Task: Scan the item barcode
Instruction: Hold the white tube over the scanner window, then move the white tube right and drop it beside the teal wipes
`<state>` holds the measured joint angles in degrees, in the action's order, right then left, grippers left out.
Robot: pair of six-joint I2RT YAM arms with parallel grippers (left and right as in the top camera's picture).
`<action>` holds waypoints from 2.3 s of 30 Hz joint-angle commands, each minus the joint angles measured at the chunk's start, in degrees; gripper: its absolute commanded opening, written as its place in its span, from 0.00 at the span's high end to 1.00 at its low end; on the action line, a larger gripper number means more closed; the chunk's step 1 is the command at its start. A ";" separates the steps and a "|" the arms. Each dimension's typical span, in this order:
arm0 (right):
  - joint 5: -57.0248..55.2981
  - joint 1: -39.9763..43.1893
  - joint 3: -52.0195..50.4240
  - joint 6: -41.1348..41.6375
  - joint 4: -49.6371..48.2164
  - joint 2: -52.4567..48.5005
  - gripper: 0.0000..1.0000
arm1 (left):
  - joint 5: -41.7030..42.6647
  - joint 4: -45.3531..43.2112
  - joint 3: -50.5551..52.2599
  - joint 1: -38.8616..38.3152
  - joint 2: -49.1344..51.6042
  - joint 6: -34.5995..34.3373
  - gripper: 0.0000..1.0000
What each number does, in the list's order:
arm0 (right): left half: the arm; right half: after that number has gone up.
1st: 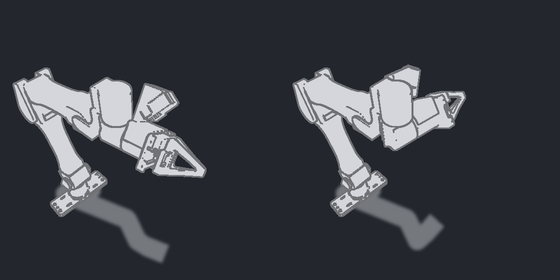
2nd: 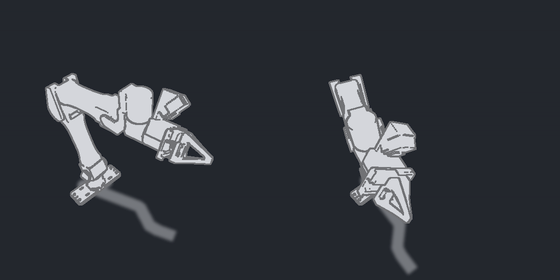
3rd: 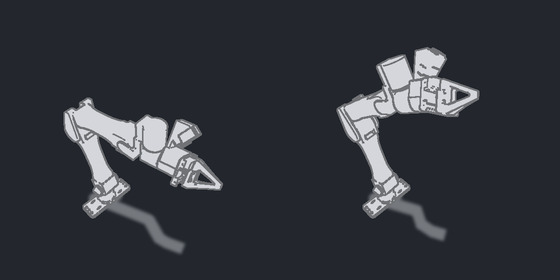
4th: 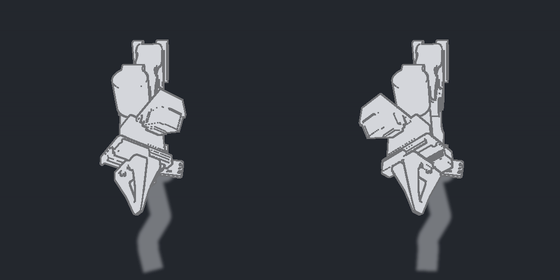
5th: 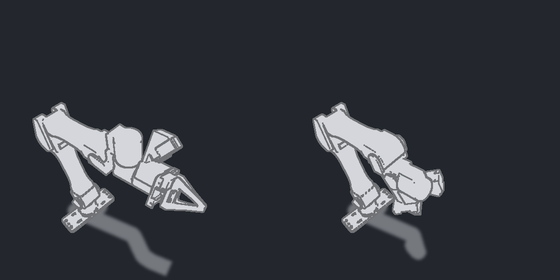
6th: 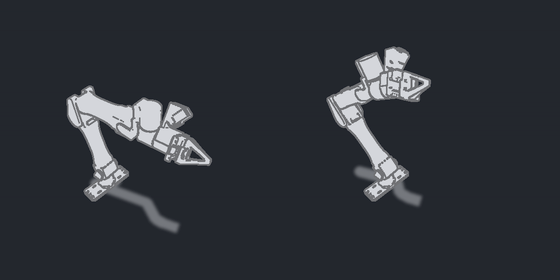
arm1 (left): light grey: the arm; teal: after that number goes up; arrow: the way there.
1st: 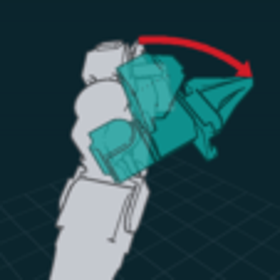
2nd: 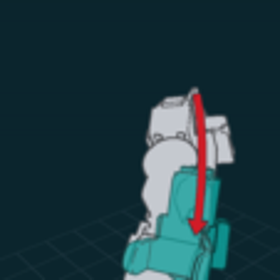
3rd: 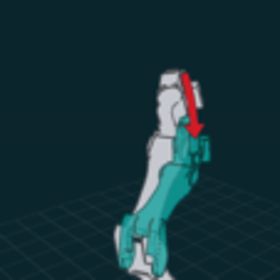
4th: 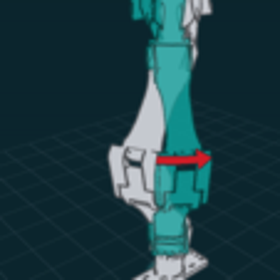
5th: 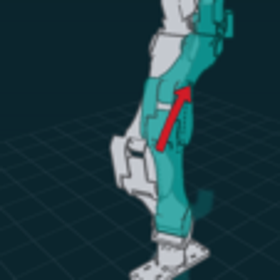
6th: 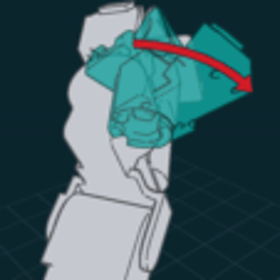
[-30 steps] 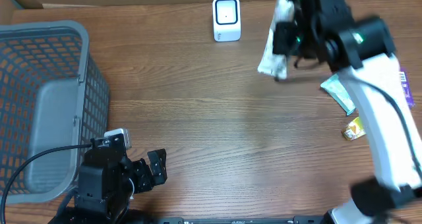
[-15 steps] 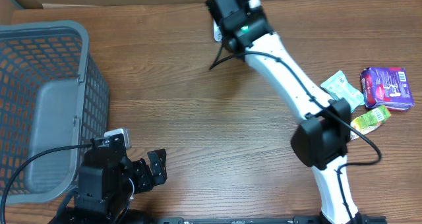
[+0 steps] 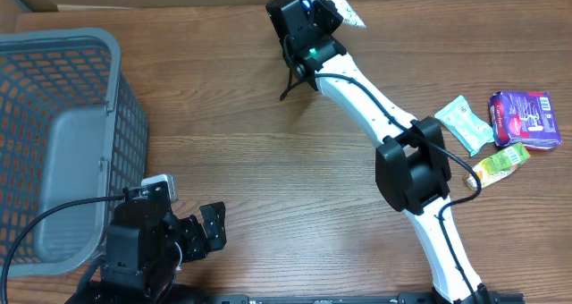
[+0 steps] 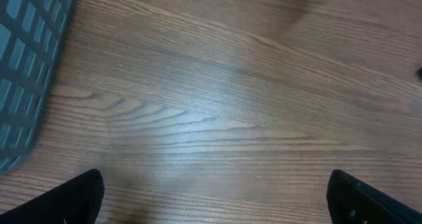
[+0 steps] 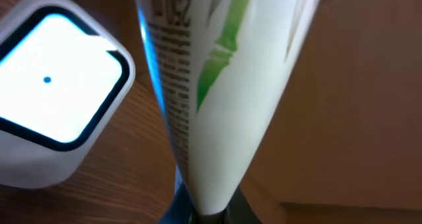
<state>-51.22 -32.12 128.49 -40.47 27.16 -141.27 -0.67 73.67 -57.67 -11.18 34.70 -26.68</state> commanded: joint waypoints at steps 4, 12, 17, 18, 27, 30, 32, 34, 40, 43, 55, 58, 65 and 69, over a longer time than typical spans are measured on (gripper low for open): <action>-1.42 1.62 2.01 -10.38 -1.86 -2.45 0.96 | 0.09 -0.20 0.09 -0.26 -0.63 -0.35 0.01; 0.26 1.60 1.53 -10.40 -1.99 -3.87 0.96 | 0.11 -0.20 0.09 -0.26 -0.63 -0.35 0.00; -0.63 1.55 1.53 -11.04 -1.97 -3.87 0.96 | 0.09 -0.20 0.09 -0.26 -0.63 -0.35 0.00; -0.98 1.55 1.53 -11.06 -1.97 -3.87 0.96 | 0.11 -0.20 0.09 -0.26 -0.63 -0.35 0.00; -6.12 -0.85 1.53 -11.15 0.09 0.37 0.96 | 0.09 -0.20 0.09 -0.26 -0.63 -0.35 0.00; -5.25 -1.95 1.55 -7.13 4.28 4.98 0.96 | 0.09 -0.20 0.09 -0.26 -0.63 -0.35 0.00; -3.26 -2.49 1.55 -1.20 9.42 8.57 0.96 | 0.09 -0.20 0.09 -0.26 -0.63 -0.35 0.00; 2.40 -2.78 1.55 5.81 17.88 13.20 0.96 | 0.09 -0.20 0.09 -0.26 -0.63 -0.35 0.00; 31.80 0.57 1.55 24.35 38.88 28.02 0.96 | 0.11 -0.20 0.09 -0.26 -0.63 -0.35 0.00; 51.67 5.92 1.55 27.67 45.11 33.33 0.96 | 0.09 -0.20 0.09 -0.26 -0.63 -0.35 0.00; 72.19 34.84 -9.14 46.69 49.88 35.60 0.96 | 0.09 -0.20 0.09 -0.26 -0.63 -0.35 0.00; 65.83 39.32 -16.57 58.01 45.46 35.60 0.96 | 0.09 -0.20 0.09 -0.26 -0.63 -0.35 0.00; 59.34 46.36 -36.13 84.94 31.63 35.60 0.96 | 0.09 -0.20 0.09 -0.26 -0.63 -0.35 0.00; 58.21 46.56 -45.09 85.07 18.40 35.60 0.96 | 0.09 -0.20 0.09 -0.26 -0.63 -0.35 0.00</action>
<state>8.10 15.31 86.96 38.46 50.98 -106.76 -0.67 73.69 -57.65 -11.18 34.70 -26.68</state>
